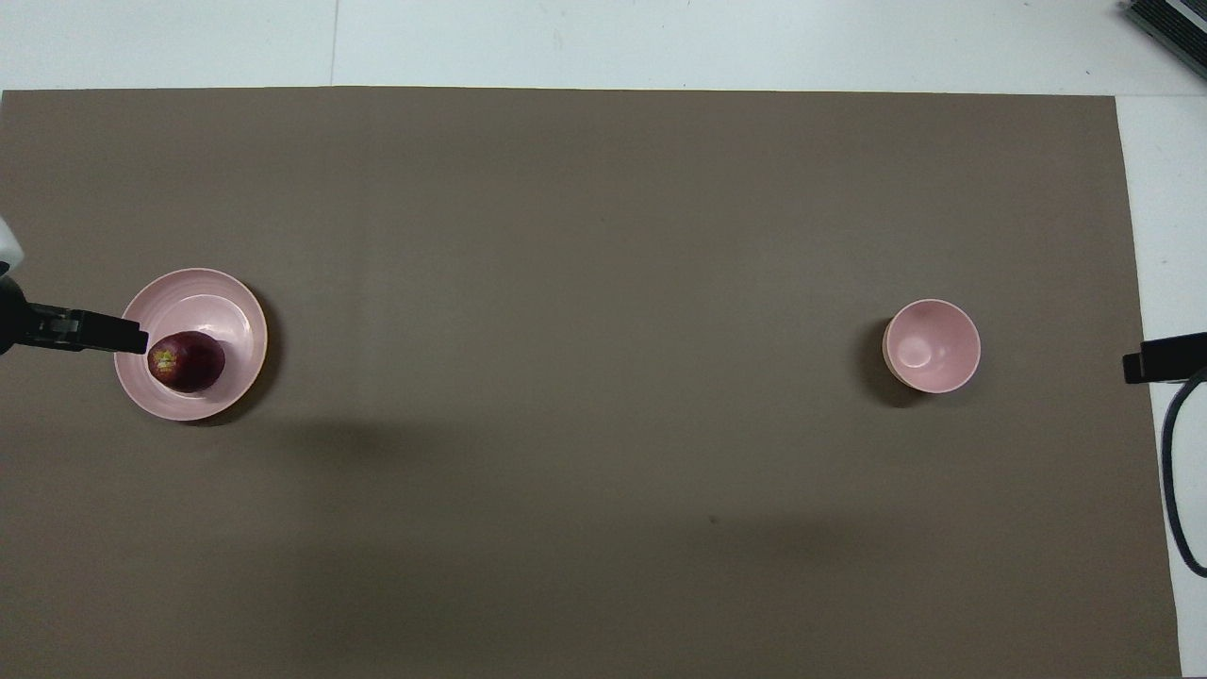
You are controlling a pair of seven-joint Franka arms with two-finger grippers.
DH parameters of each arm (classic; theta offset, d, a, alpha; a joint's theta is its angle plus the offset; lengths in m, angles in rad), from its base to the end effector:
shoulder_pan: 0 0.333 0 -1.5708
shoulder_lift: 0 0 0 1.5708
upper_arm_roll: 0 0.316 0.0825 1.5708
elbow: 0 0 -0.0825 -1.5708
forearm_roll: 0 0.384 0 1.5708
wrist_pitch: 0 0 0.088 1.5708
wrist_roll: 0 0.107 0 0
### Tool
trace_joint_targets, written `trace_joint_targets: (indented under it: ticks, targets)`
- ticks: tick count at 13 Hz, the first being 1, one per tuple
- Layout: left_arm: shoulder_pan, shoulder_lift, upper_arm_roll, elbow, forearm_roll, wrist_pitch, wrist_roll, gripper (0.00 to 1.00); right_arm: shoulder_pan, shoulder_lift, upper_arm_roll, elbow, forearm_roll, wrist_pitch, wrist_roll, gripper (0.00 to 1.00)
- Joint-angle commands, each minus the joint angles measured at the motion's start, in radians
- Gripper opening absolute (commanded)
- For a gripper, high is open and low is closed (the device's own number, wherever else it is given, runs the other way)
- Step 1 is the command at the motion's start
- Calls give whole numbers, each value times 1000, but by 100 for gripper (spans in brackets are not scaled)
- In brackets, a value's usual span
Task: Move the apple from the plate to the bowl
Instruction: 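Reach the left gripper down over the apple on the pink plate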
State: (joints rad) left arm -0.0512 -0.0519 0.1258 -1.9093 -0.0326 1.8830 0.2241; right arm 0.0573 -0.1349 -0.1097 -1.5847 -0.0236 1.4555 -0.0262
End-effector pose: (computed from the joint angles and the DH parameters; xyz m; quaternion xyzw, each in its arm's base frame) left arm 0.5470 0.0396 0.5185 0.9973 -0.0699 0.0152 0.0167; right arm 0.4983 -0.0335 0.6785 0.9999 -0.0140 0.0023 0.0044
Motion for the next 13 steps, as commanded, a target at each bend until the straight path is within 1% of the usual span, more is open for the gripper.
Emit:
trace_joint_targets:
  ticks: [1, 4, 5, 7, 8, 10, 13]
  targets:
    - [24, 12, 5, -102, 3, 160, 56, 100, -10, -2, -2, -3, 11, 6, -20, 100]
    - [45, 105, 6, -120, 2, 272, 92, 100, -10, -2, -2, -3, 11, 6, -20, 100]
    - [56, 136, 6, -141, 0, 344, 93, 100, -10, -2, -2, -3, 11, 5, -18, 100]
    - [71, 161, 5, -219, -1, 486, 92, 100, -10, -2, -2, -3, 13, 3, -20, 100]
    - [70, 164, 5, -253, -1, 531, 92, 100, -10, -2, -2, -3, 11, 3, -20, 100]
    - [70, 165, 5, -292, -16, 558, 90, 100, -10, -3, -2, -3, 11, 2, -20, 100]
    - [68, 144, 3, -332, -21, 547, 90, 100, -10, -3, -2, -3, 13, 2, -18, 100]
